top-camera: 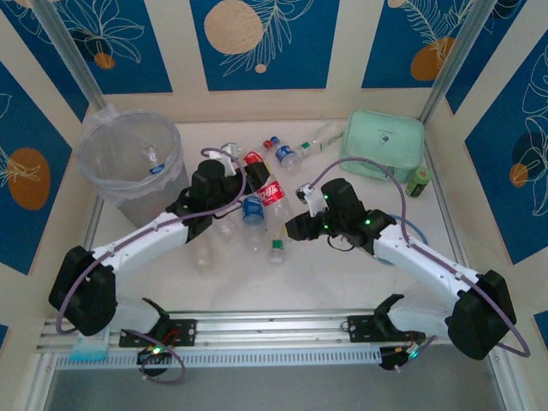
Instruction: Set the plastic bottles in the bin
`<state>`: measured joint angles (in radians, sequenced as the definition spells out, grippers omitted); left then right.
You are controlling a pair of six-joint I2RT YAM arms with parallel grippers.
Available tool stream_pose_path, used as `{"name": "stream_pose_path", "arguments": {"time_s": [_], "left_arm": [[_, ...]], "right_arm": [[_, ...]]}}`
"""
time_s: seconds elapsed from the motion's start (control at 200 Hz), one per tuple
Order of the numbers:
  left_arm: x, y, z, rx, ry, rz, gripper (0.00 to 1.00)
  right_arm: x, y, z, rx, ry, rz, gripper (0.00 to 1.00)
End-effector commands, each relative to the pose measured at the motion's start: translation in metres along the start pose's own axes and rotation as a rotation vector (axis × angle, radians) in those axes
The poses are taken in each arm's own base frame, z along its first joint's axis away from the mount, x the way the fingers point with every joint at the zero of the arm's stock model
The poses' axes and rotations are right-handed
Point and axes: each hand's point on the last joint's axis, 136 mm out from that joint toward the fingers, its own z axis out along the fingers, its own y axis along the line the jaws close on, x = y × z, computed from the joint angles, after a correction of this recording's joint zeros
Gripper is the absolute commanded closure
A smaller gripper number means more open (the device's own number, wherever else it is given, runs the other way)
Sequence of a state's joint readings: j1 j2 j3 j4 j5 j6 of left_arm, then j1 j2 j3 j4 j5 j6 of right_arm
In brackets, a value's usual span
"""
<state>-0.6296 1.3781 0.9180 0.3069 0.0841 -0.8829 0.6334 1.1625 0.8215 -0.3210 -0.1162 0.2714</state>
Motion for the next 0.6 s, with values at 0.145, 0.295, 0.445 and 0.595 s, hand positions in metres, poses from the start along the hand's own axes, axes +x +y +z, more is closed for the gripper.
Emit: {"name": "stream_pose_path", "arguments": {"time_s": [0.145, 0.295, 0.445, 0.595], "left_arm": [[0.0, -0.006, -0.002, 0.013, 0.007, 0.009, 0.68], [-0.005, -0.006, -0.01, -0.024, 0.003, 0.05, 0.74], [-0.007, -0.005, -0.012, -0.04, -0.003, 0.067, 0.77], [-0.018, -0.017, -0.014, -0.034, -0.009, 0.108, 0.82]], "right_arm": [[-0.003, -0.001, 0.013, -0.008, -0.006, -0.01, 0.7], [-0.006, -0.001, 0.017, -0.01, -0.018, -0.004, 0.49], [-0.011, -0.011, 0.01, 0.058, -0.053, -0.01, 0.12], [-0.017, -0.027, -0.005, 0.137, -0.117, 0.028, 0.03]]}}
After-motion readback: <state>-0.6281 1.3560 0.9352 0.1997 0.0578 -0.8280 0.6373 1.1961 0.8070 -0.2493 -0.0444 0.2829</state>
